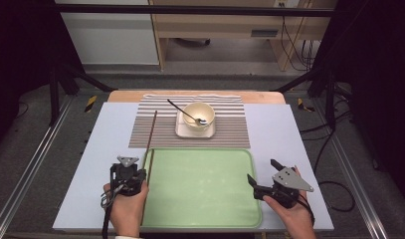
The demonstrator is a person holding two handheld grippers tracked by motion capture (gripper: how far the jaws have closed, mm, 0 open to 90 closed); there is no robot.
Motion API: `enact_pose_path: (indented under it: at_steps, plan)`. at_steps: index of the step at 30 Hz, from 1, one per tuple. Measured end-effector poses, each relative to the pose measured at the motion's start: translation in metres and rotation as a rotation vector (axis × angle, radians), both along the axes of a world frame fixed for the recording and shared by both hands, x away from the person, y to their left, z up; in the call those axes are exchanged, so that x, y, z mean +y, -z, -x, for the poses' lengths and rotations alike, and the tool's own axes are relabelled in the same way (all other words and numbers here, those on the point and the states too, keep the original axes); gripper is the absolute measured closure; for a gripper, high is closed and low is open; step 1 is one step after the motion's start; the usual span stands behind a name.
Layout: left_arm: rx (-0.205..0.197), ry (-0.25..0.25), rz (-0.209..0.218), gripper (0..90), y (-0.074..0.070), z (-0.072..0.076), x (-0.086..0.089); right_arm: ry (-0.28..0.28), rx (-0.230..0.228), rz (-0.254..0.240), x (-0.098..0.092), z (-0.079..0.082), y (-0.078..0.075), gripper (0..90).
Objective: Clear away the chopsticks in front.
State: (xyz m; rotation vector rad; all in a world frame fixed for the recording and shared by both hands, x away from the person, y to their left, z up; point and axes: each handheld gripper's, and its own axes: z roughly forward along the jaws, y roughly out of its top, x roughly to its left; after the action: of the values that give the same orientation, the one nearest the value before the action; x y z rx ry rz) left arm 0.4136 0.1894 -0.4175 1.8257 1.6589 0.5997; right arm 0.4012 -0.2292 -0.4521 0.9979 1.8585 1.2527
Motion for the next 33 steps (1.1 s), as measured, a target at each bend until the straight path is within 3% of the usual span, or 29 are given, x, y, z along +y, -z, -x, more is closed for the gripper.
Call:
enact_pose_path:
  at_steps: [15,33]
  plan:
    - [-0.018,-0.003,0.019,86.3,-0.001,0.018,0.004,-0.037,-0.036,-0.035,-0.002,0.002,-0.003,5.5]
    - [-0.024,-0.002,0.012,86.3,0.003,0.035,0.007,-0.031,-0.052,-0.041,-0.005,0.002,-0.002,5.8]
